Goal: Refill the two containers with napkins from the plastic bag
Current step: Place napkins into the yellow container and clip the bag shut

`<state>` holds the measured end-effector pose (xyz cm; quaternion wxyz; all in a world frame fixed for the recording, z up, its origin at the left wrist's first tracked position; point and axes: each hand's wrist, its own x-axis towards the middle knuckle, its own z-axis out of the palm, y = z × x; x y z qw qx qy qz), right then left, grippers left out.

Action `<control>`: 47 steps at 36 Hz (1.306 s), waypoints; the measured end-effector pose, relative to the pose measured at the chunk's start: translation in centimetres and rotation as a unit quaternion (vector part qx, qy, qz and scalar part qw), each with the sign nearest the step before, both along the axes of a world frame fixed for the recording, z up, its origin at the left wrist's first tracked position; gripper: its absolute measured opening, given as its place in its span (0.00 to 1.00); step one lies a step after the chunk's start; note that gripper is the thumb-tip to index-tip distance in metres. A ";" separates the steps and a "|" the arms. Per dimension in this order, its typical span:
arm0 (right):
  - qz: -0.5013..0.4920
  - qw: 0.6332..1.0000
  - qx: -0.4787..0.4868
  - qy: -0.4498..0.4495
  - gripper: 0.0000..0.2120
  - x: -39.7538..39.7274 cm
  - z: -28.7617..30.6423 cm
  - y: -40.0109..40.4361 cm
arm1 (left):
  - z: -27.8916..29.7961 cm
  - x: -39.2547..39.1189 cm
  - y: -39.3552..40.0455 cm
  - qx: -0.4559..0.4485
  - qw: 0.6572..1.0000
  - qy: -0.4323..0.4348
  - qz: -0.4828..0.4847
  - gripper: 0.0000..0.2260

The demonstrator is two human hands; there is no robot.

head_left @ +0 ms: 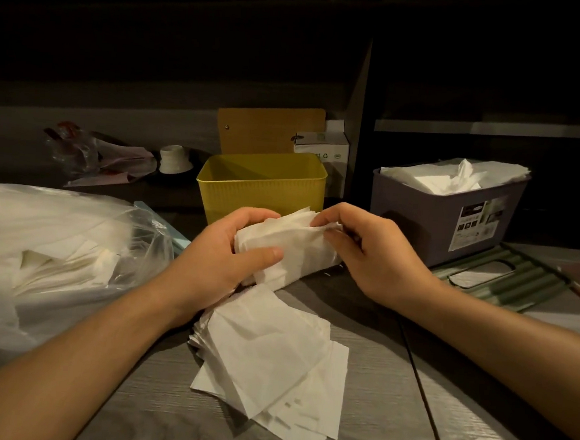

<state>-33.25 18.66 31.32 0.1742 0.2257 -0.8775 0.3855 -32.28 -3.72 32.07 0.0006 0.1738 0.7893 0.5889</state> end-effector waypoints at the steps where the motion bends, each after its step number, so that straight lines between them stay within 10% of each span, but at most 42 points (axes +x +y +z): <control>1: 0.007 1.000 0.010 -0.003 0.12 0.0 0.0 -0.2 | 0.0 0.0 0.0 -0.007 1.000 0.001 -0.002 0.17; 17: 0.035 0.996 -0.068 -0.037 0.16 0.5 0.1 -0.6 | 0.2 0.3 0.0 -0.093 0.995 0.025 -0.001 0.32; 35: 0.051 0.994 -0.098 0.001 0.15 1.3 0.3 0.8 | 0.0 0.3 0.2 0.009 1.000 -0.001 0.013 0.11; 47: 0.111 0.994 0.011 -0.010 0.13 1.8 0.8 1.1 | -0.4 -0.3 -0.2 -0.063 0.996 0.060 0.031 0.16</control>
